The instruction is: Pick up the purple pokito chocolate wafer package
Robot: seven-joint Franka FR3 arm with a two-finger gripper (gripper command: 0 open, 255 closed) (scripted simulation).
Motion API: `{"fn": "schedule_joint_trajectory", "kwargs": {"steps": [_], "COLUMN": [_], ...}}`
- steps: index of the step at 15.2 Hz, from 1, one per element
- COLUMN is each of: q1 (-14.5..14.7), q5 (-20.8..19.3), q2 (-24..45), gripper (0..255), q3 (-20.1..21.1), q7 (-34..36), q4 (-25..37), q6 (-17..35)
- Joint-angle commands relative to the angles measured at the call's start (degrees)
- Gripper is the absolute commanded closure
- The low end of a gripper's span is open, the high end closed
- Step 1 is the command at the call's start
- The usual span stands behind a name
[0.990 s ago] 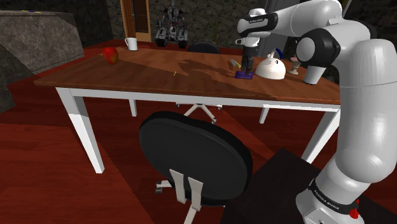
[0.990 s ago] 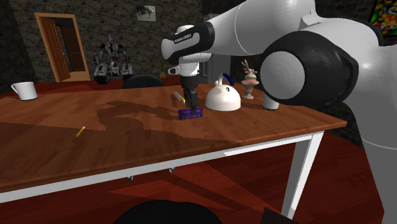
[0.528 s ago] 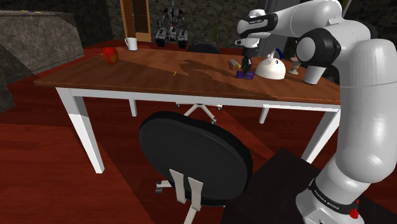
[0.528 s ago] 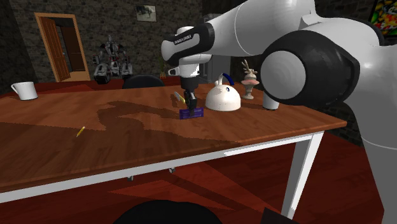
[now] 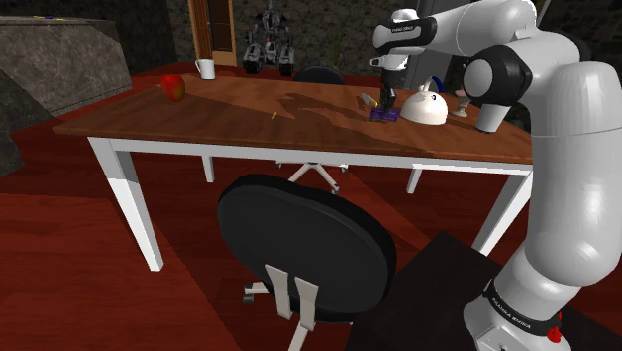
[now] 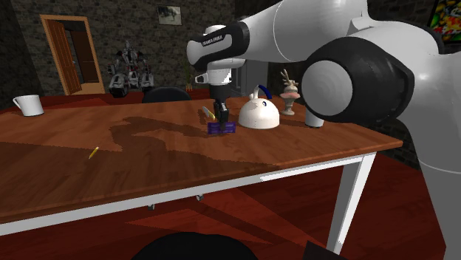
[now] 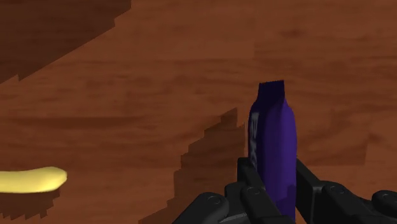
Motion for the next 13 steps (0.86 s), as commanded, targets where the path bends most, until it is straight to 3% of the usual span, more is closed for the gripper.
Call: {"fn": "schedule_joint_trajectory", "kwargs": {"steps": [1, 13], "q1": [-0.2, -2.5], "q5": [0.0, 1.0], "q2": [0.0, 2.8], "gripper": [255, 255], "q3": [0.0, 0.1], "q7": [0.0, 0.1], "q4": [1.6, 13.9], "q6": [-1.6, -11.1]}}
